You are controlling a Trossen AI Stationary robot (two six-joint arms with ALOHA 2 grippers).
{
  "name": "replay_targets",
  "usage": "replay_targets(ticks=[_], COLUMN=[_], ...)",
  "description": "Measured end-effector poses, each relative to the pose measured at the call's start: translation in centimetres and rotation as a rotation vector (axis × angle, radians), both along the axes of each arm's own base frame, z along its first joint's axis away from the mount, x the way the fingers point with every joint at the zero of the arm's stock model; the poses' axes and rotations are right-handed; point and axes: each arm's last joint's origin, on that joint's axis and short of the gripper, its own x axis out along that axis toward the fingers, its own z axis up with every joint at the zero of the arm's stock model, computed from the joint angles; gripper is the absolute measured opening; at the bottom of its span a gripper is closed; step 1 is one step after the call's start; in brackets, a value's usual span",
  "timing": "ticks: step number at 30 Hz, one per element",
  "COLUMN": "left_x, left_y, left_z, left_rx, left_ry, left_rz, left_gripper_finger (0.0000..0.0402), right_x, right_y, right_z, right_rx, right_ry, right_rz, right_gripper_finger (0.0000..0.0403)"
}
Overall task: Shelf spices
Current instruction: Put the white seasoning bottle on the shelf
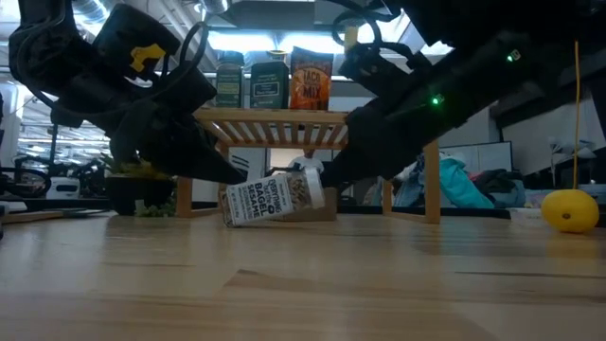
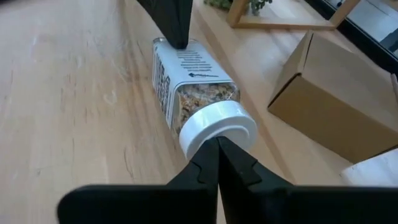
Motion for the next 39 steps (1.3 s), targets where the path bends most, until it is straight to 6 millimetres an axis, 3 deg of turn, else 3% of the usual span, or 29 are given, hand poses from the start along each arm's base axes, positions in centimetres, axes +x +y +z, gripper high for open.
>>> replay_targets(ticks=[16, 20, 23, 39], left_x=[0.0, 0.0, -0.6, -0.8], left_y=[-0.3, -0.5, -0.7, -0.6], left_z=[0.2, 0.2, -0.9, -1.0], left_rx=[-0.003, 0.003, -0.003, 0.017], left_ry=[-0.014, -0.016, 0.086, 0.109], left_rz=[-0.004, -0.002, -0.045, 0.012], left_gripper_finger=[0.0001, 0.0001, 0.0001, 0.0001], right_x=[0.6, 1.0, 1.7, 2.2], right_y=[0.3, 0.6, 0.4, -0.2], right_z=[1.0, 2.0, 3.1, 3.6], right_rx=[-0.01, 0.017, 0.011, -0.076], right_ry=[-0.092, -0.167, -0.25, -0.233], right_rz=[0.048, 0.086, 0.123, 0.144], right_gripper_finger=[0.0004, 0.0004, 0.0004, 0.0005])
